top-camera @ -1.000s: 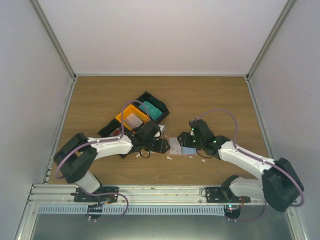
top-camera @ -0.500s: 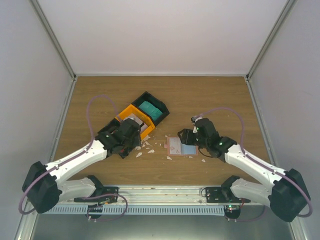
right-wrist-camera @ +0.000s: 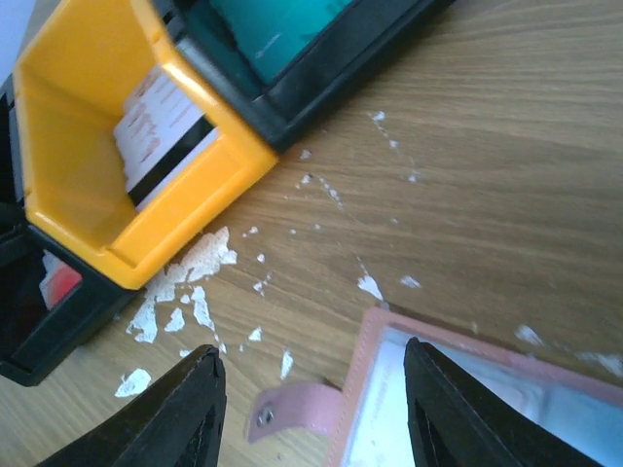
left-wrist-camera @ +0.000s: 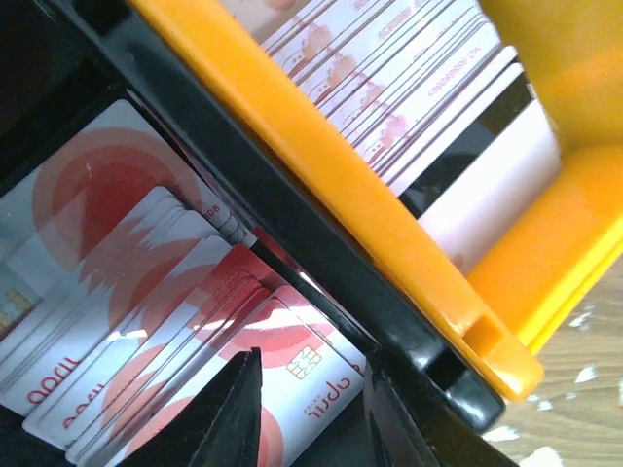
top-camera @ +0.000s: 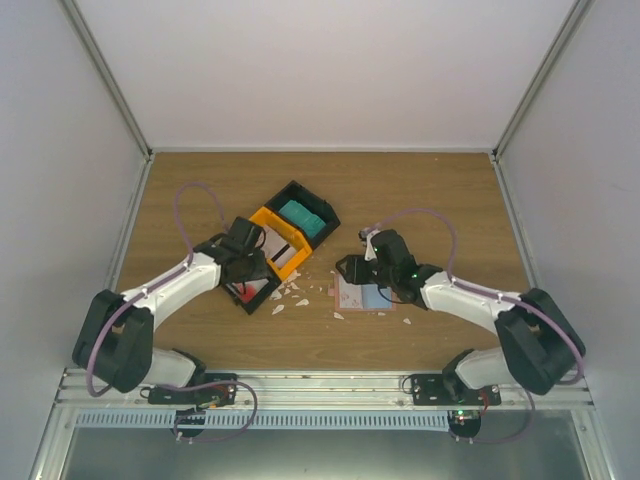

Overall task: Put the credit cards into the card holder
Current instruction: Move the storage box to the center of the board.

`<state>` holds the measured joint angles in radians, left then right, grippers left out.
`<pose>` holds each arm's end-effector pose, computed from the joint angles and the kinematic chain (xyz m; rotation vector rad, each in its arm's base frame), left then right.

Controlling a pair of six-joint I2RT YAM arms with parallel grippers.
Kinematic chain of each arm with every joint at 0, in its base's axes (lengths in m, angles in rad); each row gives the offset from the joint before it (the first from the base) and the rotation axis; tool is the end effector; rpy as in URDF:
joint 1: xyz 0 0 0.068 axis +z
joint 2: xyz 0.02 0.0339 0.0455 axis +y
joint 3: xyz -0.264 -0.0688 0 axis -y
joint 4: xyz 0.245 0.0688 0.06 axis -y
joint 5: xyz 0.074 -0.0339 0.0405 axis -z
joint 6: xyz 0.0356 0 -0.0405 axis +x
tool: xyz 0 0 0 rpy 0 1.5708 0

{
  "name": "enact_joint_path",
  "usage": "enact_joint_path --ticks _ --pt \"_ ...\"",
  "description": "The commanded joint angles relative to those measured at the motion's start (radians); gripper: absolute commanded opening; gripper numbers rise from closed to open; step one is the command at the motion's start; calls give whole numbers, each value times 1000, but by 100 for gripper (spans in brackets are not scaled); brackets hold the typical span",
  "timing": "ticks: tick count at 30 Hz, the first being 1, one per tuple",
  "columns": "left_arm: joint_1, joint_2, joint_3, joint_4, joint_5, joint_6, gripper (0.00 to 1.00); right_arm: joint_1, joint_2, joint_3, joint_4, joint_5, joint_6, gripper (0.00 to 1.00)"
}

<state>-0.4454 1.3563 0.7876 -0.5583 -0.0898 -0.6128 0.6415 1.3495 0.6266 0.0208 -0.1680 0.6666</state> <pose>0.2266 -0.1046 0.1912 -0.2536 2.6950 -0.2033 0.2118 0.1656 0.1835 -0.0640 2.4168 0.8433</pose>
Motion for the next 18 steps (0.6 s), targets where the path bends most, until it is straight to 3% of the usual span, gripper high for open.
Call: enact_joint_path --ticks 1,10,14,18 --pt "6 49 128 86 83 138 35 9 80 72 126 -56 -59 51" --pt "18 274 296 45 73 234 39 6 261 200 142 -101 -107 50" --pt "33 261 290 0 52 245 36 6 298 230 141 -104 -126 50" --pt "53 209 249 -37 74 249 27 11 316 236 151 -120 -163 51"
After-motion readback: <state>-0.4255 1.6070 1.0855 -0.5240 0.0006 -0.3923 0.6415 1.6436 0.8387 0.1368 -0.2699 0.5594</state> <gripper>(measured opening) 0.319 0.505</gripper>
